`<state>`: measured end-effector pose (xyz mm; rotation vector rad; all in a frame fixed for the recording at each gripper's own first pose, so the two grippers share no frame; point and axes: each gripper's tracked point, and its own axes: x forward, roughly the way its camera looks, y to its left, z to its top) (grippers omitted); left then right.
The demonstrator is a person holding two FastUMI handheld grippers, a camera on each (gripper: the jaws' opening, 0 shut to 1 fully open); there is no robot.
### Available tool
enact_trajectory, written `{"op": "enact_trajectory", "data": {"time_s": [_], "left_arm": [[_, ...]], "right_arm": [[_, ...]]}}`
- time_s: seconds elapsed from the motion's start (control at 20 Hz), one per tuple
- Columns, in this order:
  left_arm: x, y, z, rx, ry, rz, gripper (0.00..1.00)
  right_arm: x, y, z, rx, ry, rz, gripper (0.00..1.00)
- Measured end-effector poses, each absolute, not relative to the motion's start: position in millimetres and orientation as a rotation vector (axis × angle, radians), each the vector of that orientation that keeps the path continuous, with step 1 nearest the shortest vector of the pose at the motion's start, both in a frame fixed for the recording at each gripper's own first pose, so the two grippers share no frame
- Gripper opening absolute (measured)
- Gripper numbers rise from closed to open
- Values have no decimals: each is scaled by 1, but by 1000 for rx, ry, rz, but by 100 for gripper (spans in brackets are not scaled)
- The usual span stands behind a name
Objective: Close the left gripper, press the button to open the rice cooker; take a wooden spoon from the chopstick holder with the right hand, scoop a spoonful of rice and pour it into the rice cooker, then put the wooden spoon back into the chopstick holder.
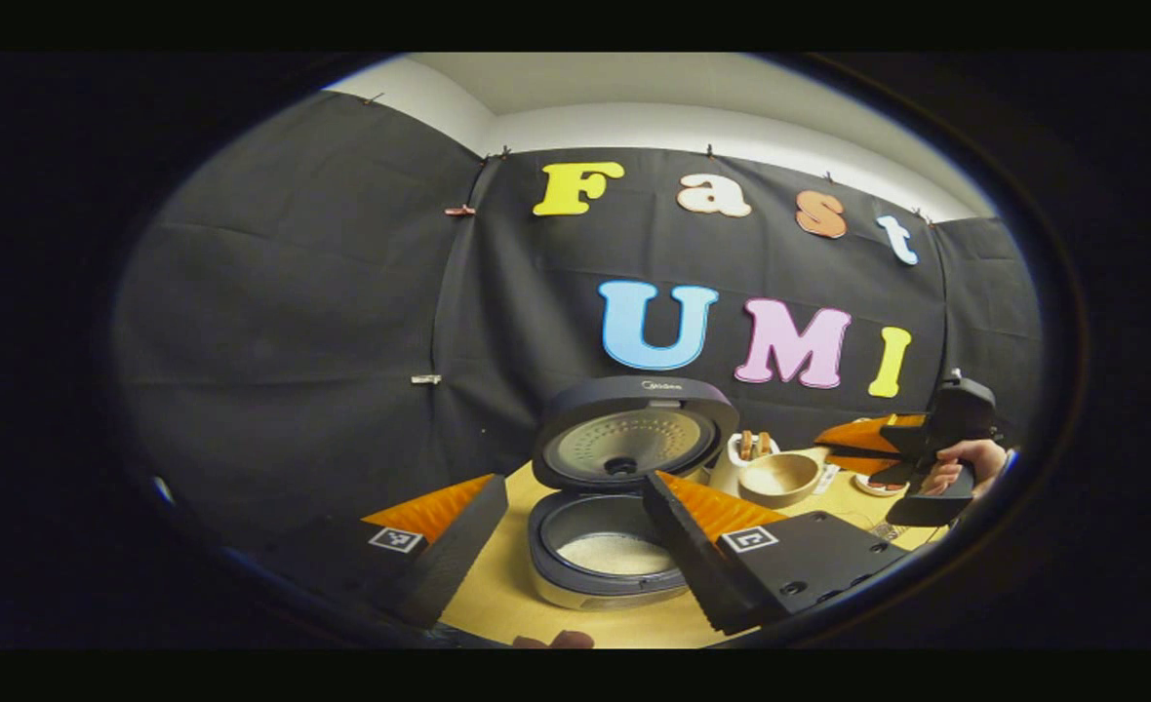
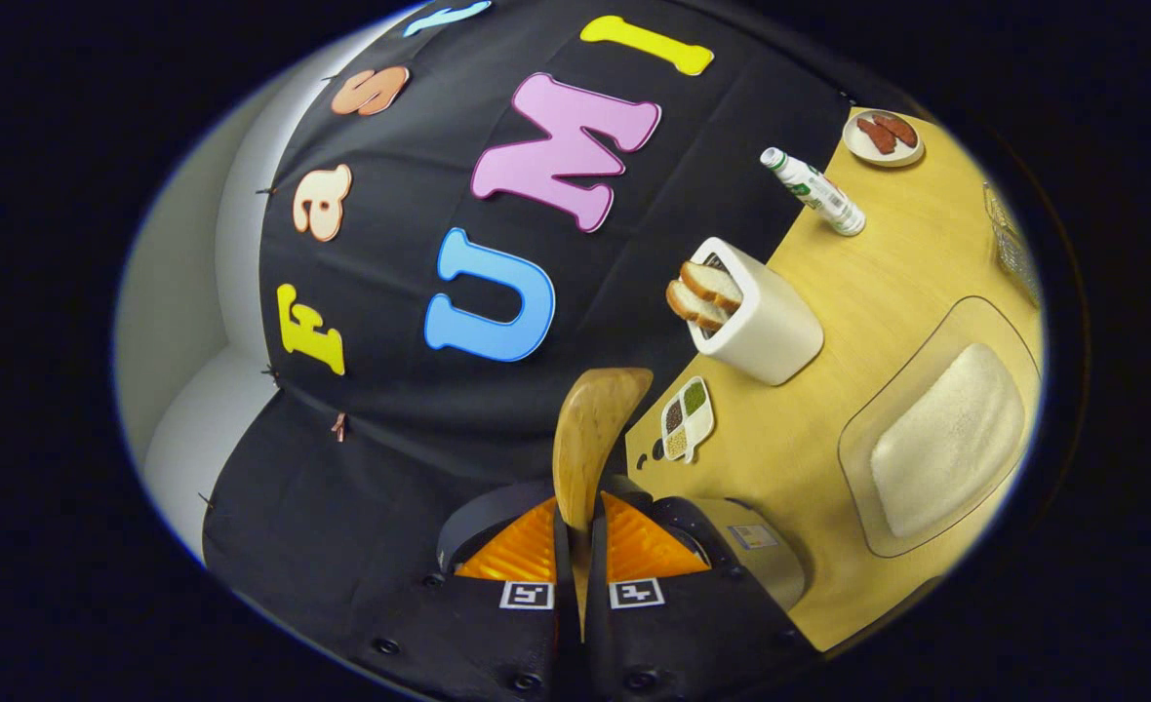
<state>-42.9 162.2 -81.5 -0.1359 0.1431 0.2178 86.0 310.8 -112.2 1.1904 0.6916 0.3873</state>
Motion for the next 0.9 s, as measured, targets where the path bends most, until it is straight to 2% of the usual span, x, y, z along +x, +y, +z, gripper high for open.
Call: {"op": "enact_trajectory", "data": {"time_s": [0.15, 0.2, 0.45, 0.5, 0.8, 0.85, 0.9], "left_arm": [[-43, 169, -85, -144, 146, 223, 95], [-40, 170, -85, -146, 147, 225, 93], [-36, 178, -93, -156, 157, 229, 95], [-35, 179, -94, -159, 160, 231, 92], [-32, 182, -102, -174, 167, 235, 95], [-32, 183, -102, -177, 167, 236, 98], [-31, 183, -102, -179, 168, 238, 95]], "right_arm": [[86, 342, -114, 1140, 699, 411, 6], [86, 349, -115, 1116, 698, 415, 6], [85, 377, -124, 888, 658, 463, 6], [85, 380, -124, 853, 646, 471, 6], [84, 400, -110, 669, 542, 532, 6], [83, 403, -106, 638, 522, 546, 6], [83, 406, -102, 604, 497, 561, 6]]}}
